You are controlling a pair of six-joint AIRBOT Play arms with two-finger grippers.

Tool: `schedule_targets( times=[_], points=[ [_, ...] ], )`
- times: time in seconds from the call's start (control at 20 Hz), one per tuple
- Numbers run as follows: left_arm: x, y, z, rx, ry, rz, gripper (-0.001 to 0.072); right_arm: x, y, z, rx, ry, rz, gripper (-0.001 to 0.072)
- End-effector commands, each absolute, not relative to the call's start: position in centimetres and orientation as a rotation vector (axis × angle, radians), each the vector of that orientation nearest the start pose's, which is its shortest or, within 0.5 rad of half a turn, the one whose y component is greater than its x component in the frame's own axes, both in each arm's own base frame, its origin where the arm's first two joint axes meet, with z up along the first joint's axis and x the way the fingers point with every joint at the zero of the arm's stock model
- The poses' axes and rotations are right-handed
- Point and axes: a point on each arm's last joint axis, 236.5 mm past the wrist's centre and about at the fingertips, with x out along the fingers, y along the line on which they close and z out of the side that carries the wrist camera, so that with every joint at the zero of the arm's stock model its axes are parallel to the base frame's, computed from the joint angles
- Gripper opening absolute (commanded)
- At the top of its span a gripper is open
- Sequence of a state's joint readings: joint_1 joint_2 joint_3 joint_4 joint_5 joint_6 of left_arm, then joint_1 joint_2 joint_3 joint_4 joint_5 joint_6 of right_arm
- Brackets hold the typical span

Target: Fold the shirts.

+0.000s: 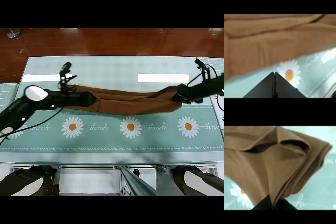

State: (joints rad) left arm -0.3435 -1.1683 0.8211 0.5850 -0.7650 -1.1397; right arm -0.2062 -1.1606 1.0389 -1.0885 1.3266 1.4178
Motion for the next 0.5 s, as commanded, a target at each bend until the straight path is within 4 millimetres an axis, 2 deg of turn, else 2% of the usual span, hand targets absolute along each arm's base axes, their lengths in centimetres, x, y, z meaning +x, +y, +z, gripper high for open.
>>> schedule_targets(
  times=[0.0,0.1,0.25,0.35,0.45],
  points=[
    [32.0,-32.3,1.1,-0.396,1.079,-0.811,0.0019,27.1,4.8,4.9,0.422,1.248,0.209,0.0034],
    [32.3,-36.0,0.0,-0.392,1.126,-0.847,0.0019,25.0,5.4,6.6,0.439,1.190,0.192,0.0034],
    [31.8,-41.5,-2.2,-0.402,1.209,-0.882,0.0019,23.1,5.9,8.9,0.444,1.119,0.187,0.0034],
    [29.9,-44.6,-4.5,-0.405,1.305,-0.899,0.0019,22.4,6.3,9.6,0.448,1.105,0.199,0.0034],
    [26.7,-47.0,-6.6,-0.377,1.406,-0.936,0.0019,22.2,7.0,9.9,0.464,1.107,0.227,0.0034]
  ],
)
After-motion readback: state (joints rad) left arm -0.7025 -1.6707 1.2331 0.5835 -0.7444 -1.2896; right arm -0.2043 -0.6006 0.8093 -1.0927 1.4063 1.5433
